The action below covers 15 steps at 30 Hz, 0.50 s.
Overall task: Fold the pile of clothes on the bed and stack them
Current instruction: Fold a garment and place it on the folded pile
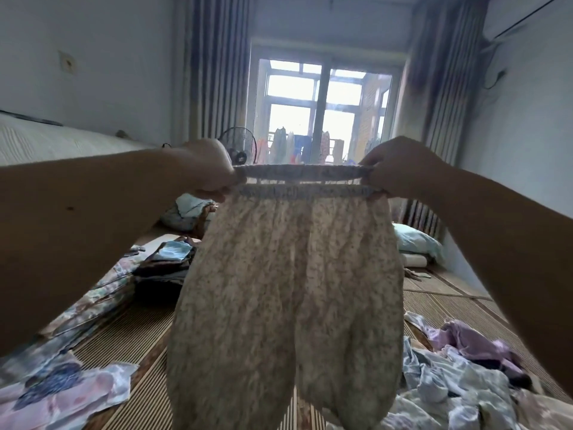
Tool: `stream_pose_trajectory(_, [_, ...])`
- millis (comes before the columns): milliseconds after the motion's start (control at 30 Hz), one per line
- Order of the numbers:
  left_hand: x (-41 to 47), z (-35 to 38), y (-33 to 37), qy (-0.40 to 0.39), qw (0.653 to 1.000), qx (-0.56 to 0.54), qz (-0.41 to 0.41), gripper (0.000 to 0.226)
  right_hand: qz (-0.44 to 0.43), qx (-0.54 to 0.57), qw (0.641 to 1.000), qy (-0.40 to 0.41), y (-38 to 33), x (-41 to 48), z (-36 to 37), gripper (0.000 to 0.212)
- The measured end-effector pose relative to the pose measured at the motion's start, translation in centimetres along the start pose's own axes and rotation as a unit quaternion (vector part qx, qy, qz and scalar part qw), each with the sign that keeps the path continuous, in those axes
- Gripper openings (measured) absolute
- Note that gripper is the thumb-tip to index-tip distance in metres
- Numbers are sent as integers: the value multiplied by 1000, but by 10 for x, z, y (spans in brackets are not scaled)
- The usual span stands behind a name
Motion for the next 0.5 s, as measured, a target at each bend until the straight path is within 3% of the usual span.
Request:
stream_pose_trajectory(67, [2, 15, -3, -67, 992, -107, -19, 23, -4, -10, 999, -52, -7, -4, 6, 20])
stream_pose_trajectory(167, [4, 29, -7, -129, 977, -172, 7, 31, 20, -22, 989, -142, 2, -7, 21, 23])
stream_pose_trajectory(300, [-16, 45, -2, -273, 905, -326, -10, 20, 50, 191, 973, -121, 20, -14, 30, 47])
stream_pose_trajectory(367, [-26, 49, 3, -343, 871, -352, 16, 38, 59, 295, 947, -117, 28, -17, 36, 59])
stream_pose_trajectory(433, [-25, 51, 1, -359, 875, -318, 64, 56, 11, 319, 934, -163, 29, -20, 41, 67])
stream_pose_trajectory(500, [-19, 52, -4, -319, 912, -240, 97, 34, -45, 318, 920, -223, 30, -23, 46, 48])
Point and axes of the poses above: each hand's wrist, its own x-axis towards the middle knuckle, its own z-axis out of the palm, y = z × x, the point moved 6 cm from there along x, towards the middle knuckle, and after that the axes turned 3 degrees about -y, right-handed, at the moved point
